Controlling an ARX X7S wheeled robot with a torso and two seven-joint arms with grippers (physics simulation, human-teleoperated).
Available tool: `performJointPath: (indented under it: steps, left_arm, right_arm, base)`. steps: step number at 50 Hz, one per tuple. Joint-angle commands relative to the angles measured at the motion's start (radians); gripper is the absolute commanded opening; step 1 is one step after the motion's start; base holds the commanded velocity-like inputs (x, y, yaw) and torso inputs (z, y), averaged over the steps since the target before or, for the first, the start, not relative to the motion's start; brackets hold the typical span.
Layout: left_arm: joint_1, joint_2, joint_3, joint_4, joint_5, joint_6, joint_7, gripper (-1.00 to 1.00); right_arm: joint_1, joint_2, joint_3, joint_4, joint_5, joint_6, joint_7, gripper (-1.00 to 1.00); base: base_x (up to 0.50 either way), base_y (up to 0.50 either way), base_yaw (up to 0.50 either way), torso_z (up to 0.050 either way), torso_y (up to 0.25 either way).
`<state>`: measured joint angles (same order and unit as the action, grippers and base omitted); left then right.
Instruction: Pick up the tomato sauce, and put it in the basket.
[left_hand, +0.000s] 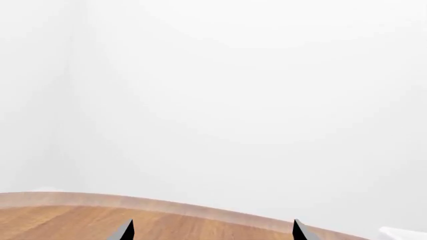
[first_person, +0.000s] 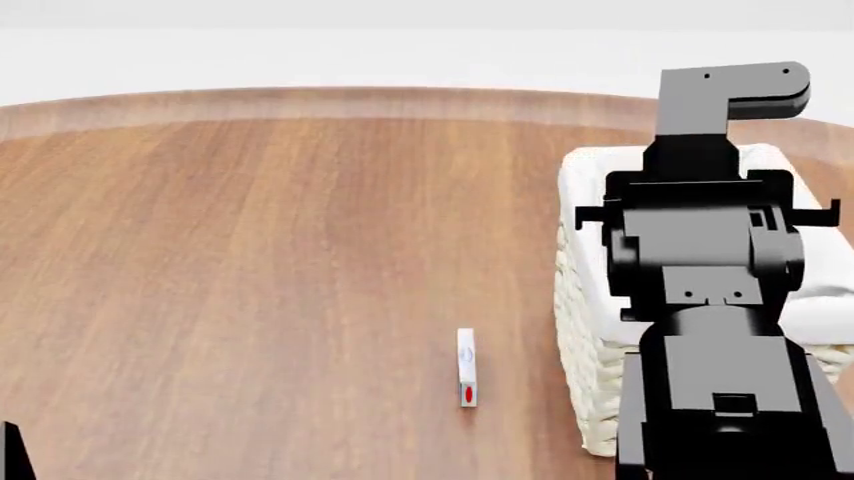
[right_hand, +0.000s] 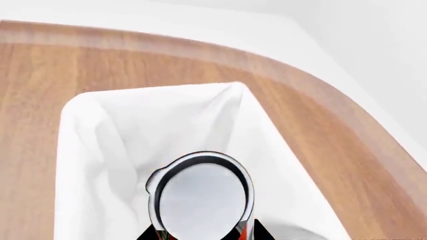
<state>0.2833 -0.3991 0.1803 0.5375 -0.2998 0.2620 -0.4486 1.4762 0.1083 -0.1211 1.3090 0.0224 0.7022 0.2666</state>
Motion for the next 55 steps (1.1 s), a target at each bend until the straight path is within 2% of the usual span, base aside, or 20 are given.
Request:
performJointPath:
  steps: [1, 9, 10, 41, 53, 55]
  left_arm:
    - [-0.003, -0.002, 0.002, -0.002, -0.001, -0.001, -0.003, 1.0]
    - [0.0, -0.003, 0.004, -0.001, 0.001, 0.001, -0.005, 1.0]
    - [-0.001, -0.003, 0.004, -0.001, 0.001, -0.001, -0.006, 1.0]
    - [0.0, -0.01, 0.011, 0.001, -0.003, 0.001, -0.011, 1.0]
    - [0.0, -0.011, 0.014, 0.0, -0.002, 0.003, -0.012, 1.0]
    - [0.0, -0.012, 0.015, 0.0, -0.002, 0.005, -0.012, 1.0]
  right_arm:
    - [0.008, 0.004, -0.01, 0.0, -0.02, 0.023, -0.022, -1.0]
    - [0.004, 0.012, 0.013, 0.0, -0.017, 0.005, 0.016, -1.0]
    - [0.005, 0.013, 0.015, 0.0, -0.018, 0.006, 0.023, 1.0]
    - [0.093, -0.019, -0.008, 0.0, -0.026, -0.047, -0.004, 1.0]
    - [0.191, -0.089, -0.082, 0.0, -0.027, -0.157, -0.079, 1.0]
    - [0.212, -0.108, -0.162, 0.0, 0.009, -0.195, -0.093, 1.0]
  base:
    - [0.0, 0.0, 0.0, 0.0, 0.0]
    - [0.0, 0.0, 0.0, 0.0, 0.0]
    - [0.0, 0.0, 0.0, 0.0, 0.0]
    - [0.0, 0.0, 0.0, 0.0, 0.0]
    - [0.0, 0.0, 0.0, 0.0, 0.0]
    - [0.0, 0.0, 0.0, 0.0, 0.0]
